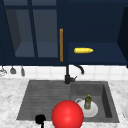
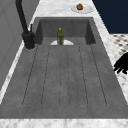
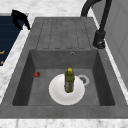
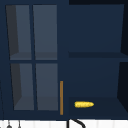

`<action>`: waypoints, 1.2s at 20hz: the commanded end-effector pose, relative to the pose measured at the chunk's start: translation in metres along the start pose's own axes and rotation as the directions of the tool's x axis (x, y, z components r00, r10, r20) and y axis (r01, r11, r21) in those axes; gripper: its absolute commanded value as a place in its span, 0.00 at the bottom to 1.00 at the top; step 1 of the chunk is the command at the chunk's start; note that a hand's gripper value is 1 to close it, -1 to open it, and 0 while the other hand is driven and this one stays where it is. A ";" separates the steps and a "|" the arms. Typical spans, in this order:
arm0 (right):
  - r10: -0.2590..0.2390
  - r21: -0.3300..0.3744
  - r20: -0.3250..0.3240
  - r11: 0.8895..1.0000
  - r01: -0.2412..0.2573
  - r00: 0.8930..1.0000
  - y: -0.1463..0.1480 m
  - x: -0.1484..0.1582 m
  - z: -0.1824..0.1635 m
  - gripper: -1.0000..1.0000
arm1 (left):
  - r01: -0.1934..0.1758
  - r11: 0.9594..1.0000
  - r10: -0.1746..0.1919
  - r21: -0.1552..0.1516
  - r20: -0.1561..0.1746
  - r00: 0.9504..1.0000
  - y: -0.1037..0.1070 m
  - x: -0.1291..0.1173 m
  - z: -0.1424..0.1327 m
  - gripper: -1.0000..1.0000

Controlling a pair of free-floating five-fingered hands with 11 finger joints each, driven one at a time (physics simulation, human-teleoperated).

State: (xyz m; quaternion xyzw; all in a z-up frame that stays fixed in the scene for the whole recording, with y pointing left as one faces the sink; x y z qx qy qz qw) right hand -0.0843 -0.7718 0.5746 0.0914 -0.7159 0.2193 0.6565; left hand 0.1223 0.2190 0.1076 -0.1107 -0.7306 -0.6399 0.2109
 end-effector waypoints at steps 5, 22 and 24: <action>0.089 0.054 -0.033 0.995 -0.087 0.996 -0.004 -0.019 0.032 0.00 | 0.000 1.000 0.000 0.000 0.000 1.000 0.000 0.000 0.000 0.50; 0.244 0.180 -0.051 0.956 -0.231 0.968 0.037 -0.067 0.028 0.00 | 0.000 1.000 0.000 0.000 0.000 1.000 0.000 0.000 0.000 0.50; 0.269 0.183 -0.059 0.950 -0.254 0.961 0.046 -0.073 0.021 0.00 | 0.000 1.000 0.000 0.000 0.000 1.000 0.000 0.000 0.000 0.50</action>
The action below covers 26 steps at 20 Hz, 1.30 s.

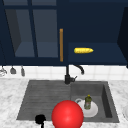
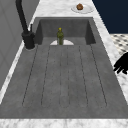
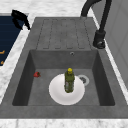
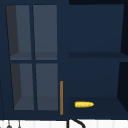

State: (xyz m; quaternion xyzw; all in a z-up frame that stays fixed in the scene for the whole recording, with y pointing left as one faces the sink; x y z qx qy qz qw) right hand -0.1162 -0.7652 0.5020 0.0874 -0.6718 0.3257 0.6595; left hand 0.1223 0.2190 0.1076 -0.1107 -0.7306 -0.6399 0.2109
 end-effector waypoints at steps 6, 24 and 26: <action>0.089 0.025 -0.021 0.996 -0.089 0.996 0.053 -0.029 -0.039 0.00 | 0.000 1.000 0.000 0.000 0.000 1.000 0.000 0.000 0.000 0.50; 0.098 0.005 -0.070 0.995 -0.098 0.993 0.173 -0.119 -0.163 0.00 | 0.000 1.000 0.000 0.000 0.000 1.000 0.000 0.000 0.000 0.50; 0.128 -0.013 -0.075 0.992 -0.129 0.989 0.176 -0.127 -0.177 0.00 | 0.000 1.000 0.000 0.000 0.000 1.000 0.000 0.000 0.000 0.50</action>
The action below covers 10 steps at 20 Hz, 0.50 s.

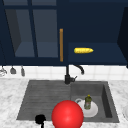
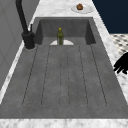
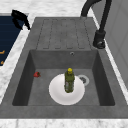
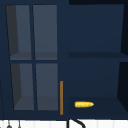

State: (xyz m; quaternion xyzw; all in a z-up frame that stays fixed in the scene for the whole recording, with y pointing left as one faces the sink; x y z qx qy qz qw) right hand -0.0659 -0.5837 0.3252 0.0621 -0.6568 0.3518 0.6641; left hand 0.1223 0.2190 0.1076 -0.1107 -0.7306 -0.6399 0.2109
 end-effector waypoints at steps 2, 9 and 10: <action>0.085 -0.047 -0.030 0.995 -0.086 0.996 0.009 -0.014 -0.034 0.00 | 0.000 1.000 0.000 0.000 0.000 1.000 0.000 0.000 0.000 0.50; 0.150 -0.089 -0.044 0.984 -0.153 0.988 0.015 -0.029 -0.077 0.00 | 0.000 1.000 0.000 0.000 0.000 1.000 0.000 0.000 0.000 0.50; 0.161 -0.098 -0.047 0.982 -0.165 0.986 0.016 -0.031 -0.084 0.00 | 0.000 1.000 0.000 0.000 0.000 1.000 0.000 0.000 0.000 0.50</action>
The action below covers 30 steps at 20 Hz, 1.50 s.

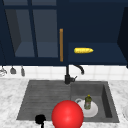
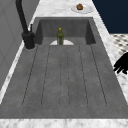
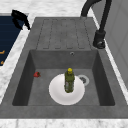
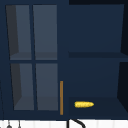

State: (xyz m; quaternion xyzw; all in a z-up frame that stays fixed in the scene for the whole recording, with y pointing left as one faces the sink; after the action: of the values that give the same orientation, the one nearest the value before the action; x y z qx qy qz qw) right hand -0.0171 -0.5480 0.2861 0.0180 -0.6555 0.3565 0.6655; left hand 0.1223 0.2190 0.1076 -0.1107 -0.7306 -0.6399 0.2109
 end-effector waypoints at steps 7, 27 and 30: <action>0.165 -0.125 0.019 0.979 -0.162 0.986 0.006 -0.006 -0.069 0.00 | 0.000 1.000 0.000 0.000 0.000 1.000 0.000 0.000 0.000 0.50; 0.384 -0.284 0.082 0.894 -0.347 0.920 0.060 0.000 -0.153 0.00 | 0.000 1.000 0.000 0.000 0.000 1.000 0.000 0.000 0.000 0.50; 0.414 -0.294 0.111 0.882 -0.368 0.903 0.072 -0.001 -0.160 0.00 | 0.000 1.000 0.000 0.000 0.000 1.000 0.000 0.000 0.000 0.50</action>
State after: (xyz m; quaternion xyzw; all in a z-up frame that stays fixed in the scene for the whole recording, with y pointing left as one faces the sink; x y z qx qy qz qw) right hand 0.0847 -0.4280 0.2373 -0.1405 -0.7316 0.3581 0.5628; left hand 0.1223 0.2190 0.1076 -0.1107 -0.7306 -0.6399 0.2109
